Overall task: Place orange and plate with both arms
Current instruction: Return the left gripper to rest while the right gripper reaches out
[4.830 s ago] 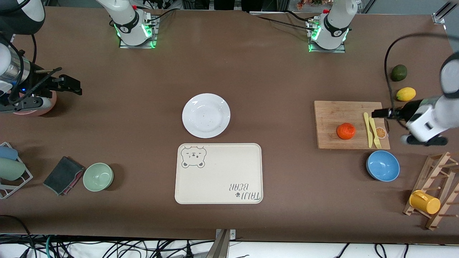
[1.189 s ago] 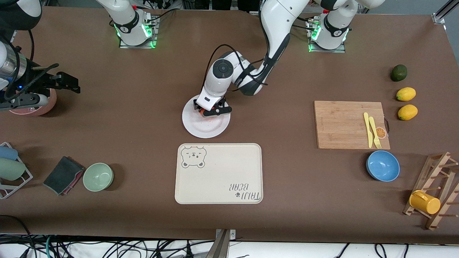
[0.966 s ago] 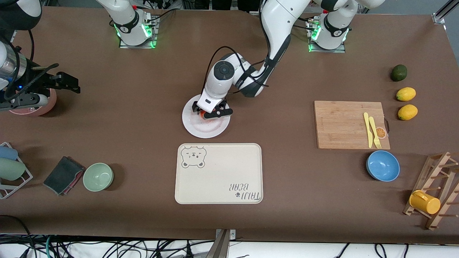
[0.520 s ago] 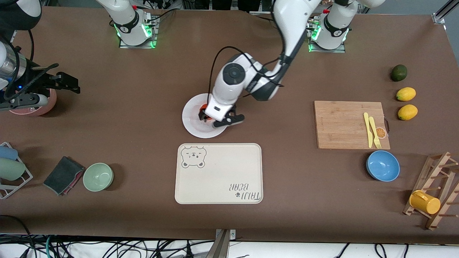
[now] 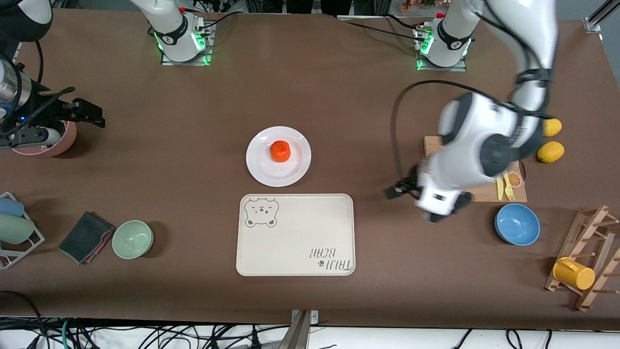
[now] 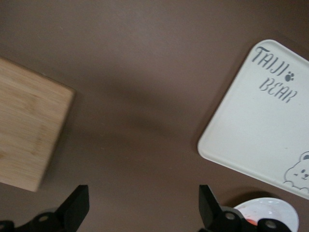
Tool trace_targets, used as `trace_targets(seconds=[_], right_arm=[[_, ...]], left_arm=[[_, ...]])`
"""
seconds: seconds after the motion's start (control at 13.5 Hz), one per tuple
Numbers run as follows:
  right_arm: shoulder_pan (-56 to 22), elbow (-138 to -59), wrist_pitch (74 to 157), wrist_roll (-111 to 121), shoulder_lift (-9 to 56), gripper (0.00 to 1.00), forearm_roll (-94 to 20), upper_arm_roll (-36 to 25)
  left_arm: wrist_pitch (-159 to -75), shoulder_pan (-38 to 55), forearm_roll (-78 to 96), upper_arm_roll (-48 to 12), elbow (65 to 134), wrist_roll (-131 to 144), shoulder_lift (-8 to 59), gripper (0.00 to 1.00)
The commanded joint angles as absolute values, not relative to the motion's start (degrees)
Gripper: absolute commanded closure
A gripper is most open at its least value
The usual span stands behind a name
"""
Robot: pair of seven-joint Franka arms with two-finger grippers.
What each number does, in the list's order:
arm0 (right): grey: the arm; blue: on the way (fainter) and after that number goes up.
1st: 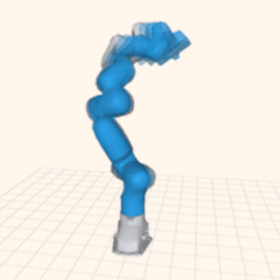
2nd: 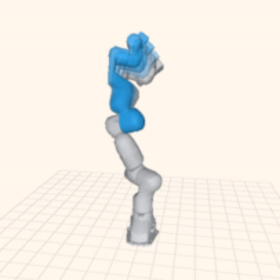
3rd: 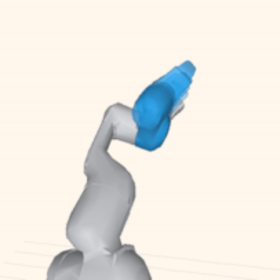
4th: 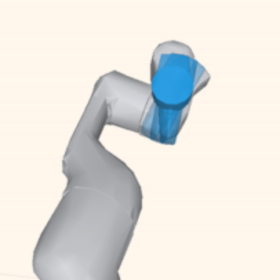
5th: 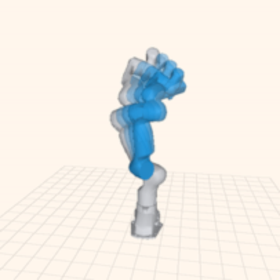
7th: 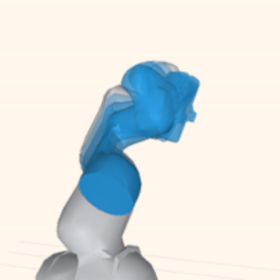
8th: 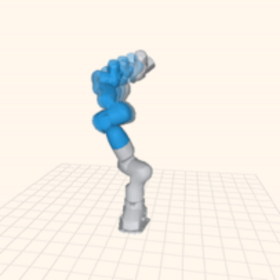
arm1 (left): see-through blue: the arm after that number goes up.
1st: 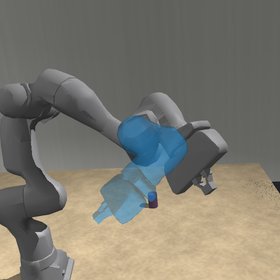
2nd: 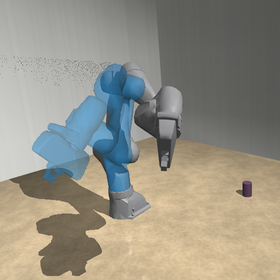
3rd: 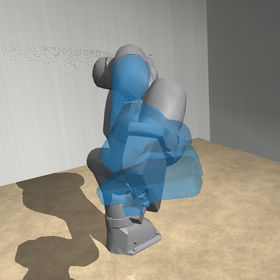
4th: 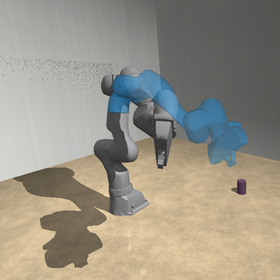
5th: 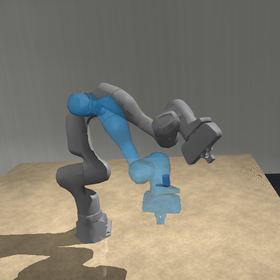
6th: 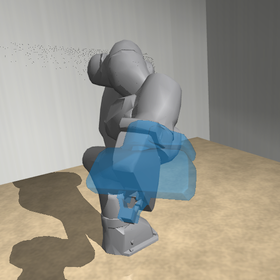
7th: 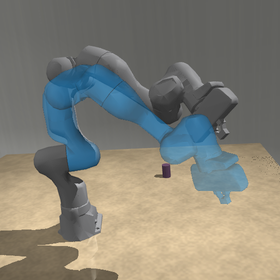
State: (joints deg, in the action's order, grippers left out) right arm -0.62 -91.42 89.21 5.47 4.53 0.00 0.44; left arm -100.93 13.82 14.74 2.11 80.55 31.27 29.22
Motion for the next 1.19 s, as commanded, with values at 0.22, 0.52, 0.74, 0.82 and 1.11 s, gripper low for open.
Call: trace_targets(seconds=[0.22, 0.52, 0.74, 0.82, 1.11], right_arm=[[-2.01, -91.23, 90.52, 5.54, 4.74, 0.00, -0.78, 0.97], [-4.13, -92.37, 89.92, 3.87, 4.05, 0.00, -0.79, 0.97], [-4.13, -94.65, 88.68, 3.78, 1.33, 0.00, -0.70, 1.05], [-4.13, -95.79, 89.20, 3.87, 0.88, 0.00, -0.70, 0.97], [-4.92, -97.63, 92.35, 3.87, 2.19, 0.00, -1.49, 2.88]], left_arm=[[-91.41, -0.69, 5.58, 0.97, 82.27, -4.88, 26.55, 0.00], [-94.55, -3.43, 2.82, 1.32, 83.48, -5.02, 21.30, 0.00], [-111.14, 1.22, 2.37, 3.86, 99.09, -5.01, 7.33, 0.00], [-112.14, 2.45, 2.37, 4.82, 100.01, -5.27, 5.73, 0.00], [-106.09, 5.36, 1.85, 5.36, 102.83, -5.36, -0.96, 0.00]])
